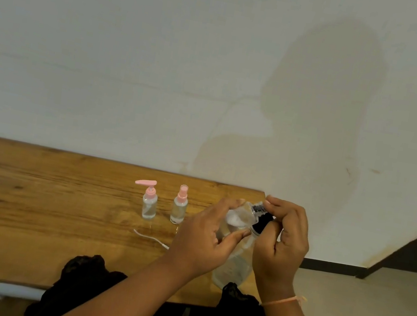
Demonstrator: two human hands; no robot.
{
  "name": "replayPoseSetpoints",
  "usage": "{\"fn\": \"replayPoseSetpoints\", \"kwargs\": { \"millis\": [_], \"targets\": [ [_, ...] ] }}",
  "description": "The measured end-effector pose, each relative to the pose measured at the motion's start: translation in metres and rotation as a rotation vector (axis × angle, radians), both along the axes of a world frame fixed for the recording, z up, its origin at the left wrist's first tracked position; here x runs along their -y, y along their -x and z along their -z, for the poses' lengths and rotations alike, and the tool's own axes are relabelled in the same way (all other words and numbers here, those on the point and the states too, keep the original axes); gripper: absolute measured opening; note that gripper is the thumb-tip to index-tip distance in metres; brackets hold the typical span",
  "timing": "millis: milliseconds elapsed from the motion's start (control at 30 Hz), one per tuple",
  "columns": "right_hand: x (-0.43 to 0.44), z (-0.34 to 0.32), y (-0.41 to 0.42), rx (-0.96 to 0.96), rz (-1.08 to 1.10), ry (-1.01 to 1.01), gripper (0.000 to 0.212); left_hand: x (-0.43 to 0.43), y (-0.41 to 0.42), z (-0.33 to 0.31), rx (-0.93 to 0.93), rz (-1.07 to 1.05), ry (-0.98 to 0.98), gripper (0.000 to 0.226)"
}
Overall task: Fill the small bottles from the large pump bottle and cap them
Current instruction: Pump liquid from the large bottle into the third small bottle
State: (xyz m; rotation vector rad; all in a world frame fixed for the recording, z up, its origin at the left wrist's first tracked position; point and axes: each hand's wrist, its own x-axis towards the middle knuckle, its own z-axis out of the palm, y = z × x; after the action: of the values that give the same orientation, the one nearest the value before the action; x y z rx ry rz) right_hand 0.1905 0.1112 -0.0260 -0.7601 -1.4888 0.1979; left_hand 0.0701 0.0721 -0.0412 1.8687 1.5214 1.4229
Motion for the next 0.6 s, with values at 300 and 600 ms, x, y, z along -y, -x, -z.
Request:
{"fn": "replayPoseSetpoints", "kwargs": {
  "millis": [300, 600],
  "targets": [
    [-0.008, 0.011, -0.007, 0.043, -0.01, 0.003, 0.035, -0.002, 0.0, 0.0, -0.056, 0.013, 0.055, 0.042],
    [-0.004, 0.002, -0.001, -0.024, -0.003, 0.011, 0.034, -0.002, -0.001, 0.0, -0.022, 0.004, 0.013, 0.043]
  ]
}}
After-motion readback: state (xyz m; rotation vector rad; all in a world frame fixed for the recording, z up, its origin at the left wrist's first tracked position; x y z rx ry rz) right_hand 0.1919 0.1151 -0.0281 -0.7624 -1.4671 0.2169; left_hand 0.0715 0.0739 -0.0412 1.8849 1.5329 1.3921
